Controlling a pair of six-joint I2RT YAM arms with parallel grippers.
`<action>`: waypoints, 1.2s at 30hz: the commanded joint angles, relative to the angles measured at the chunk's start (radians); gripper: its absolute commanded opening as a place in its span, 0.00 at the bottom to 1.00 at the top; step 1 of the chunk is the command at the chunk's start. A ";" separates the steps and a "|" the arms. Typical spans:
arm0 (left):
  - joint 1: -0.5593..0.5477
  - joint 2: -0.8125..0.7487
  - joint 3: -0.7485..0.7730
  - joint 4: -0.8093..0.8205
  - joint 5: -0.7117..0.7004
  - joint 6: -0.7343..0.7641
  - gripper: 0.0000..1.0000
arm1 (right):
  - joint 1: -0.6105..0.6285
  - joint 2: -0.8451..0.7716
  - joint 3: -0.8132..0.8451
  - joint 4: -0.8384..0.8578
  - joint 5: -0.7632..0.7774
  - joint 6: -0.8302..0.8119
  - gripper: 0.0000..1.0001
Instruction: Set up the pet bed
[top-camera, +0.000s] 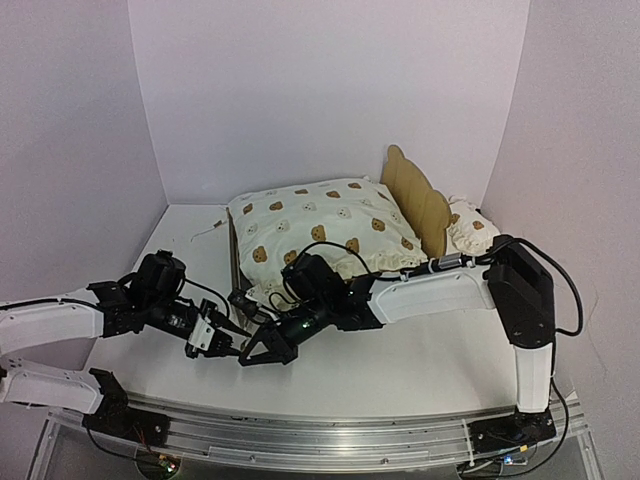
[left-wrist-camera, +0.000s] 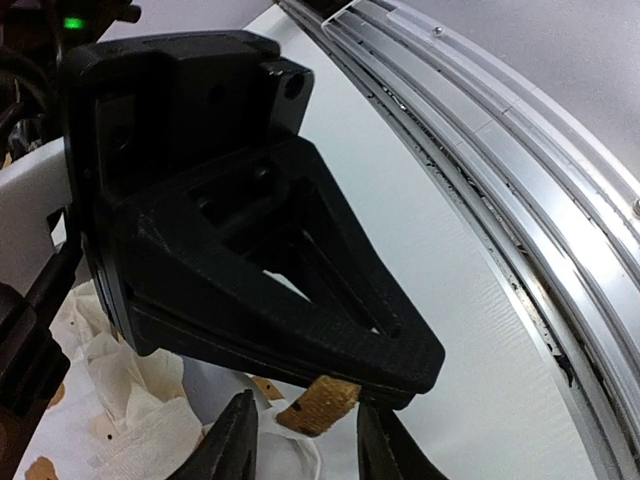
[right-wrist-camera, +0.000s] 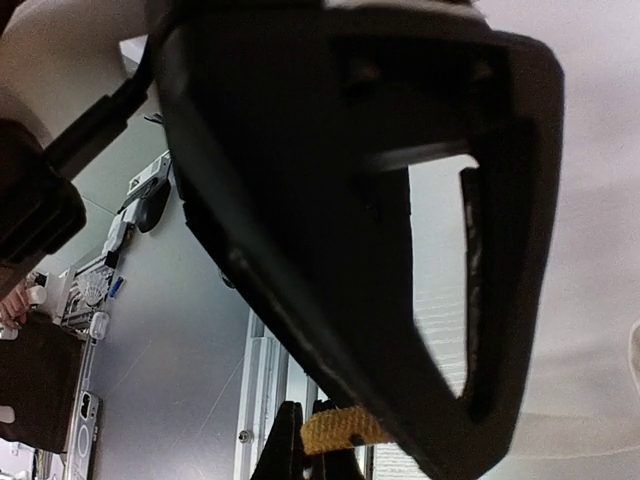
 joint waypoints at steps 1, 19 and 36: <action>-0.021 -0.005 0.019 0.019 -0.008 -0.005 0.28 | -0.008 0.018 0.040 0.028 -0.032 0.033 0.00; -0.046 0.094 0.230 -0.347 -0.309 -0.601 0.00 | -0.035 -0.120 -0.124 0.038 0.288 0.100 0.28; 0.025 0.366 0.363 -0.381 -0.522 -1.047 0.00 | 0.032 0.160 0.005 0.429 0.876 0.438 0.28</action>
